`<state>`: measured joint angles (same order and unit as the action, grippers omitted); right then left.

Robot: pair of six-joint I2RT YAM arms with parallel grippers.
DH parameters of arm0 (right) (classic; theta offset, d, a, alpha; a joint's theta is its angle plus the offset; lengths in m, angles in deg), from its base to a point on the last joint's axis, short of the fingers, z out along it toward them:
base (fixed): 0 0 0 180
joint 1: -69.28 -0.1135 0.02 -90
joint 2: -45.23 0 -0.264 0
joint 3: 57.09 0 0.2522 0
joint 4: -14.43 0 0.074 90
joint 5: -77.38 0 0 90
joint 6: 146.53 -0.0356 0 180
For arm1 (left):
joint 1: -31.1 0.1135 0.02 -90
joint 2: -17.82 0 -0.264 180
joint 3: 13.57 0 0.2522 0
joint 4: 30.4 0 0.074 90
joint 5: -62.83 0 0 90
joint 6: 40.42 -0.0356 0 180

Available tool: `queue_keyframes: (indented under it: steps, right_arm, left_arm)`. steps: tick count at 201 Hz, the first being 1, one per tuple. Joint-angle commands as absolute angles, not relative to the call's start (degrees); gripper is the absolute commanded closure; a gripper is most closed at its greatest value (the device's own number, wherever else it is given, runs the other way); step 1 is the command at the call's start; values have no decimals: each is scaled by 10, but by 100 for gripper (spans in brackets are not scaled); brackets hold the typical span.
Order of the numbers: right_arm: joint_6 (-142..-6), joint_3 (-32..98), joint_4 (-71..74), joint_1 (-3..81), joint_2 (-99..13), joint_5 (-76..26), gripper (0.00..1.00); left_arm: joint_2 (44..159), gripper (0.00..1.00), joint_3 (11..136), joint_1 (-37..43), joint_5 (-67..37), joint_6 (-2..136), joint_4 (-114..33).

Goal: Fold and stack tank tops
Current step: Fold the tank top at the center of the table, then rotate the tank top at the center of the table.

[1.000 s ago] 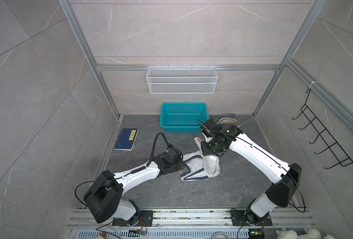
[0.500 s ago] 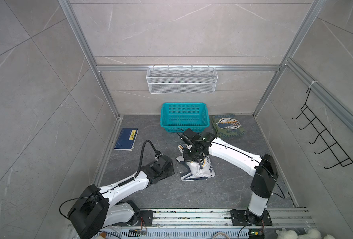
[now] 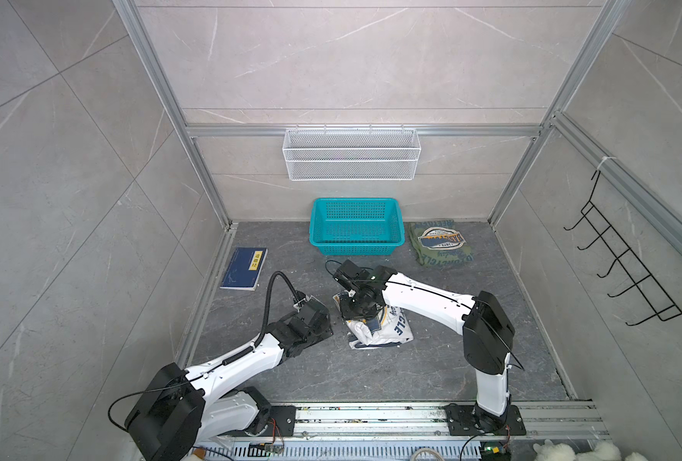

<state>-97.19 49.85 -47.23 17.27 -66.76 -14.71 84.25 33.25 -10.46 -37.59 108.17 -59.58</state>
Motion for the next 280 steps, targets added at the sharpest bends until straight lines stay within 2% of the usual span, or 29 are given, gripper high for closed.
queue_keyframes:
  steps: [1, 17, 43, 82, 93, 116, 144, 158, 178, 199, 222, 237, 259, 280]
  right_arm:
    - [-951, 481, -497, 176, -582, -100, 48]
    - [-937, 438, -496, 192, -527, -79, 46]
    - [-935, 362, -490, 211, -466, -62, 43]
    - [-962, 245, -430, 221, -414, -57, 41]
    - [-962, 222, -406, 223, -415, -68, 42]
    - [-968, 196, -383, 223, -434, -82, 45]
    - [-991, 156, -388, 227, -445, -45, 47]
    - [-990, 133, -376, 238, -452, -41, 48]
    - [-977, 109, -347, 256, -458, -58, 51]
    - [-953, 109, -344, 267, -447, -44, 50]
    - [-915, 120, -351, 295, -438, -44, 48]
    - [-899, 129, -364, 303, -419, -43, 46]
    - [-912, 133, -391, 304, -371, -37, 43]
    - [-972, 96, -374, 303, -310, -72, 37]
  left_arm:
    - [825, 47, 351, -95, -383, 1076, -615]
    - [832, 45, 374, -94, -362, 1066, -613]
    - [877, 35, 435, -106, -329, 1047, -621]
    - [967, 39, 467, -114, -293, 1058, -603]
    - [985, 43, 471, -123, -281, 1059, -599]
    - [1000, 58, 470, -163, -279, 1070, -596]
    - [1006, 76, 441, -214, -299, 1110, -612]
    - [1015, 81, 412, -223, -294, 1129, -599]
    - [1026, 82, 392, -234, -292, 1135, -594]
    - [1018, 74, 397, -255, -289, 1121, -591]
    - [1000, 50, 427, -274, -300, 1090, -634]
    - [965, 41, 443, -272, -325, 1068, -675]
    - [913, 35, 492, -249, -394, 1011, -753]
    - [913, 33, 532, -165, -344, 936, -743]
